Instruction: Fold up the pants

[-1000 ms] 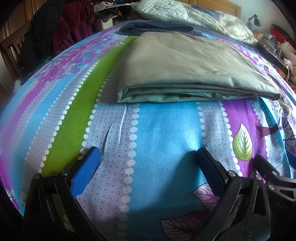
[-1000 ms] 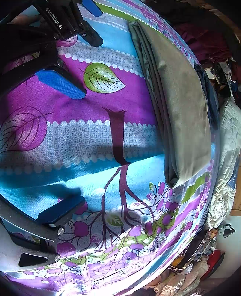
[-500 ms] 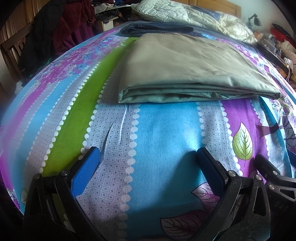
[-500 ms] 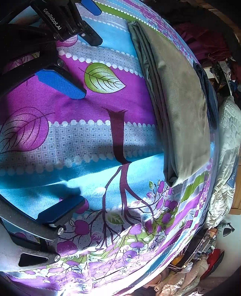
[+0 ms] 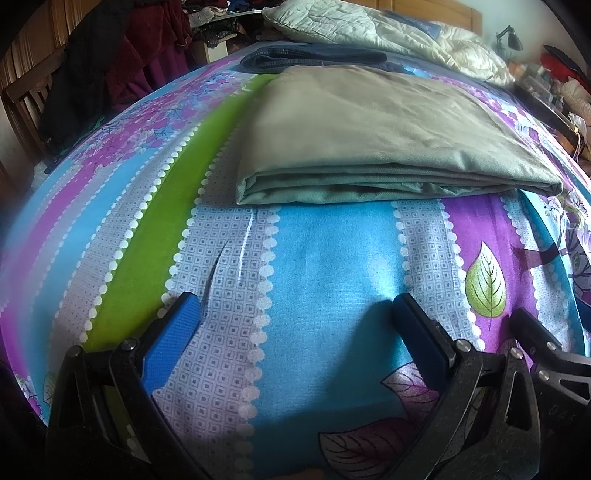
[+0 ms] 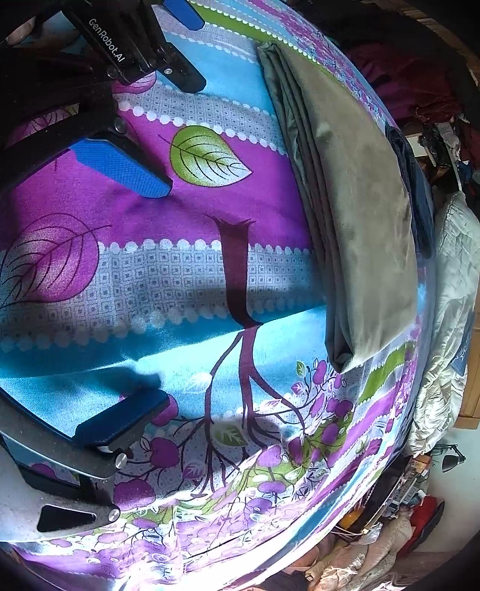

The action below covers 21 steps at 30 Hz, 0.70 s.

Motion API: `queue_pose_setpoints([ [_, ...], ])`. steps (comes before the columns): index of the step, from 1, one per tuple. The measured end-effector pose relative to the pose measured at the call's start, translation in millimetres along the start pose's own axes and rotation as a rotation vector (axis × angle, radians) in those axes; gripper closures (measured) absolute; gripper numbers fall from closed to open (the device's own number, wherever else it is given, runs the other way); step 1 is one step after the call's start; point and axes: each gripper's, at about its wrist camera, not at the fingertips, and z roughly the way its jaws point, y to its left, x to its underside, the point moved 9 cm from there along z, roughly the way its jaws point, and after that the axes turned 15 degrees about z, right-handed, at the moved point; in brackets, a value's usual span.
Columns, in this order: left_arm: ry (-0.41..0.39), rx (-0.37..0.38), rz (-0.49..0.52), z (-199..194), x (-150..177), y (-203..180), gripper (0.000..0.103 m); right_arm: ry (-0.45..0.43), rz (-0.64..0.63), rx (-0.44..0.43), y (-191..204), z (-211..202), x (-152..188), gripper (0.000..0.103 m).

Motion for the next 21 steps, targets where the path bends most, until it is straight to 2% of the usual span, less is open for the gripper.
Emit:
queue_pose_setpoints([
  [8,0.001,-0.004,0.004,0.0,-0.4,0.3,0.0,0.007,-0.002,-0.008,1.0,1.2,0.2,0.0],
  [12,0.012,0.02,0.0,0.7,-0.9,0.8,0.0,0.063,-0.023,-0.02,1.1,2.5,-5.4,0.0],
  [14,0.044,0.044,0.014,-1.5,0.2,0.2,0.0,0.078,-0.036,-0.007,-0.3,-6.1,-9.2,0.0],
  [17,0.085,0.051,0.038,-15.8,6.7,-3.5,0.0,0.019,-0.068,-0.017,0.4,-34.0,-20.5,0.0],
  [21,0.119,-0.019,0.027,-37.4,4.6,4.8,0.0,-0.092,-0.11,-0.008,1.4,-75.4,-45.4,0.0],
])
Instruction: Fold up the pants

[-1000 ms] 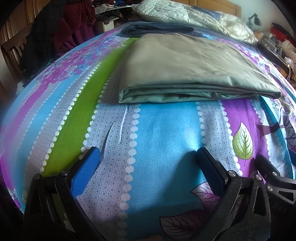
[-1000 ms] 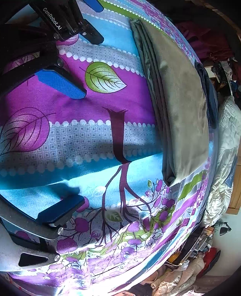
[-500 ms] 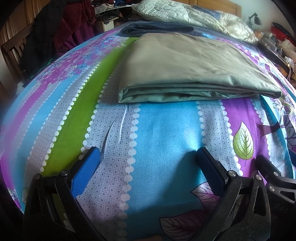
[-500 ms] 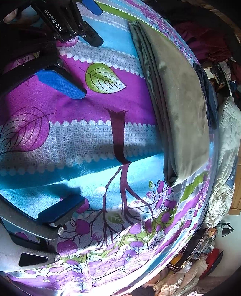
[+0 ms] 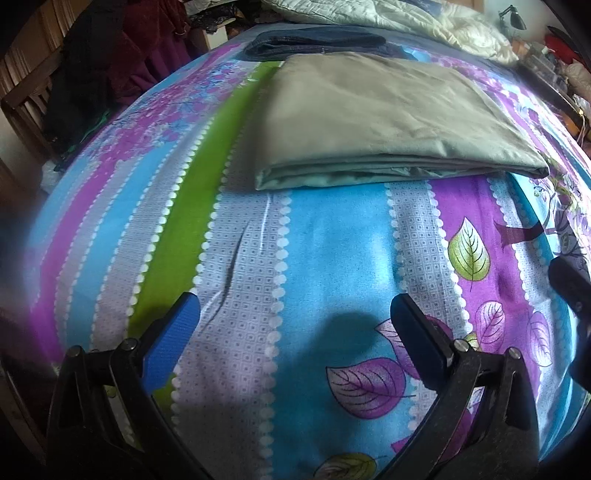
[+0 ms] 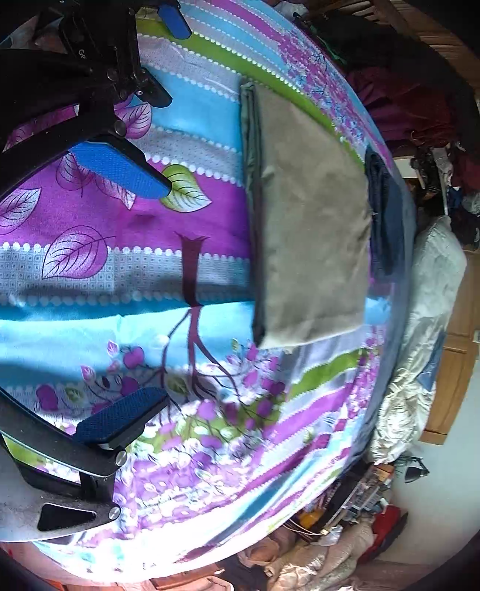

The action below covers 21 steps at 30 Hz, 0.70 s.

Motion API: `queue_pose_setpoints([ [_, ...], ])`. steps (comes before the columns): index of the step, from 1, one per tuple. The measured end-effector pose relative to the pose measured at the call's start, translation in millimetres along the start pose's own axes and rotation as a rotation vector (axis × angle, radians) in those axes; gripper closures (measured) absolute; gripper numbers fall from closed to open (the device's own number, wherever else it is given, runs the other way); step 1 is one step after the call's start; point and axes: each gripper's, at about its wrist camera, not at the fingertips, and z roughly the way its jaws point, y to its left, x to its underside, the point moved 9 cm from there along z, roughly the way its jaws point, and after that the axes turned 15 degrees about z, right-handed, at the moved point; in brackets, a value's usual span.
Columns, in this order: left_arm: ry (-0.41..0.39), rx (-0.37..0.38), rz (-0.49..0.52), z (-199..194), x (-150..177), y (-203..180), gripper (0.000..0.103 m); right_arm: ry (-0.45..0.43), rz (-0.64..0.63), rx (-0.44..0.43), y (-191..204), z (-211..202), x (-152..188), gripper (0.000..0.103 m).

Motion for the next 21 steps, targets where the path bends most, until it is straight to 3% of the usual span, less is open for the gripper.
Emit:
queue_pose_setpoints([
  [4,-0.03,-0.045,-0.034,-33.7,-19.8,17.5,0.0,-0.089,-0.011,0.042,-4.5,-34.3,-31.4,0.0],
  [7,-0.126,-0.073,-0.054,-68.4,-41.0,30.3,0.0,-0.154,0.02,0.025,-4.9,-60.9,-50.1,0.0],
  [13,-0.298,-0.086,-0.134,-121.0,-68.3,52.4,0.0,-0.118,0.099,-0.053,1.8,-91.8,-62.3,0.0],
  [21,-0.36,-0.096,-0.049,-139.6,-72.7,42.0,0.001,-0.216,0.071,-0.087,16.4,-125.0,-61.1,0.0],
])
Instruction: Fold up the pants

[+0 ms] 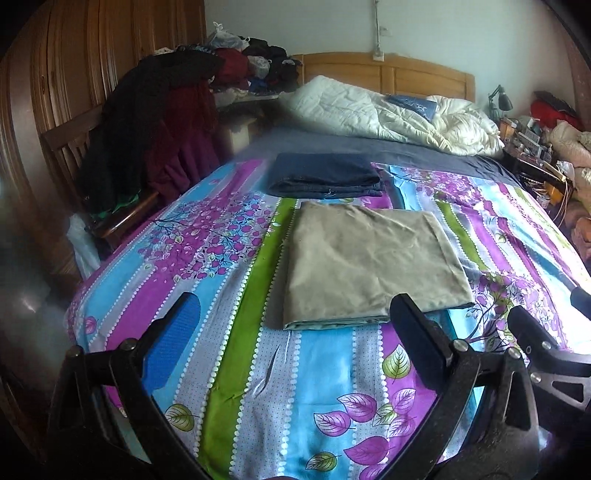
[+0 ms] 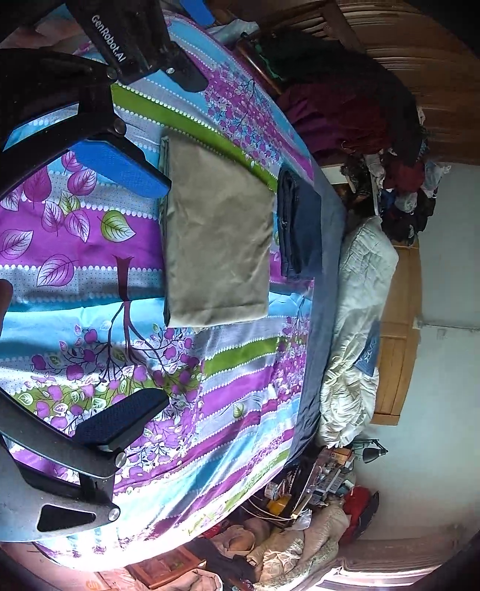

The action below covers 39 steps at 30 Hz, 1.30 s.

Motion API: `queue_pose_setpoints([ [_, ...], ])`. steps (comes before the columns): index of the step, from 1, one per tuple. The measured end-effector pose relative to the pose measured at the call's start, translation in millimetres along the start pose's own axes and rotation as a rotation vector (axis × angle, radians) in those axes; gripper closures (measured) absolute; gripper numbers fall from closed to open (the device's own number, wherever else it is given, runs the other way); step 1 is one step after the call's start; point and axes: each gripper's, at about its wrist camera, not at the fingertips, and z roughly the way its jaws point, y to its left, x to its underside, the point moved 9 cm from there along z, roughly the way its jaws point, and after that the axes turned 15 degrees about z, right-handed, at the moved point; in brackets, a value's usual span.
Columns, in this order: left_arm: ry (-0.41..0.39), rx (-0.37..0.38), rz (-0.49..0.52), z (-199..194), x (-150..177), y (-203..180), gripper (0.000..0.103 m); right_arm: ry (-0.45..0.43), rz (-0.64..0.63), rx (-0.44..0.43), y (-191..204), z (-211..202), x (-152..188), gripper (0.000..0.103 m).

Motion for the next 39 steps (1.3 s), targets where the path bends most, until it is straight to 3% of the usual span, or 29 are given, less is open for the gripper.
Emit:
queue_pose_setpoints([
  [3,0.004,-0.004,0.019,-2.5,0.6,-3.4,0.0,-0.032,0.002,-0.019,2.6,-8.4,-3.2,0.0],
  [8,-0.006,-0.03,0.017,-10.0,3.1,-3.4,0.0,0.014,0.031,-0.016,-1.1,-3.2,2.4,0.0],
  [16,-0.011,0.009,-0.042,-11.9,10.0,-4.0,0.0,0.076,0.004,0.015,-1.9,7.3,16.0,0.0],
  [23,-0.019,-0.011,0.019,-13.7,11.0,-8.7,0.002,0.095,-0.009,0.029,-1.7,13.8,27.2,0.0],
  [39,-0.006,-0.043,0.041,-12.2,14.8,-11.1,0.004,0.105,-0.008,0.013,0.7,14.0,26.8,0.0],
])
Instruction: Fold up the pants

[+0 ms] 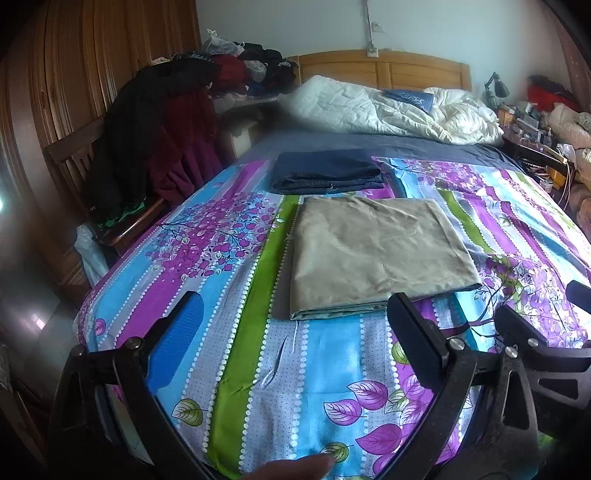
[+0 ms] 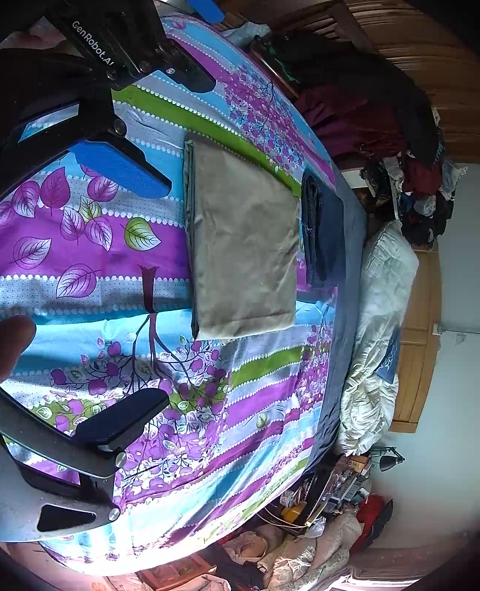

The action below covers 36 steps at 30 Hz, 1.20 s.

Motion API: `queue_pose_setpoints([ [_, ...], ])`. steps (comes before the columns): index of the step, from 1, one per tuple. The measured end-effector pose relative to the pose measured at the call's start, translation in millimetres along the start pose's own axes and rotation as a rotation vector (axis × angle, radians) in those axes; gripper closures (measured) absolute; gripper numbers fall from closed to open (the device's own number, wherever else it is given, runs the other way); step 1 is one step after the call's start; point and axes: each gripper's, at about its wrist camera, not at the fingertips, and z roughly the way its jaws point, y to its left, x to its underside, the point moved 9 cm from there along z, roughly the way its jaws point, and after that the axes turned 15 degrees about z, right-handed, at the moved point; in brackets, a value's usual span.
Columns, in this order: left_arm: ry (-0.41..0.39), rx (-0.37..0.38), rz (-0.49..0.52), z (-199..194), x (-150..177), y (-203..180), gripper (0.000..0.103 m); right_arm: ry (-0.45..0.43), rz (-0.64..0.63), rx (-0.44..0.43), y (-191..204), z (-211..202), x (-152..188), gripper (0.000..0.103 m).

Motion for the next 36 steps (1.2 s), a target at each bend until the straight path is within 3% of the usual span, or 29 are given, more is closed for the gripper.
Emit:
queue_pose_setpoints([
  [36,0.035,0.077,-0.066,10.6,15.1,3.1,0.006,0.005,-0.031,0.008,6.7,4.2,10.5,0.0],
])
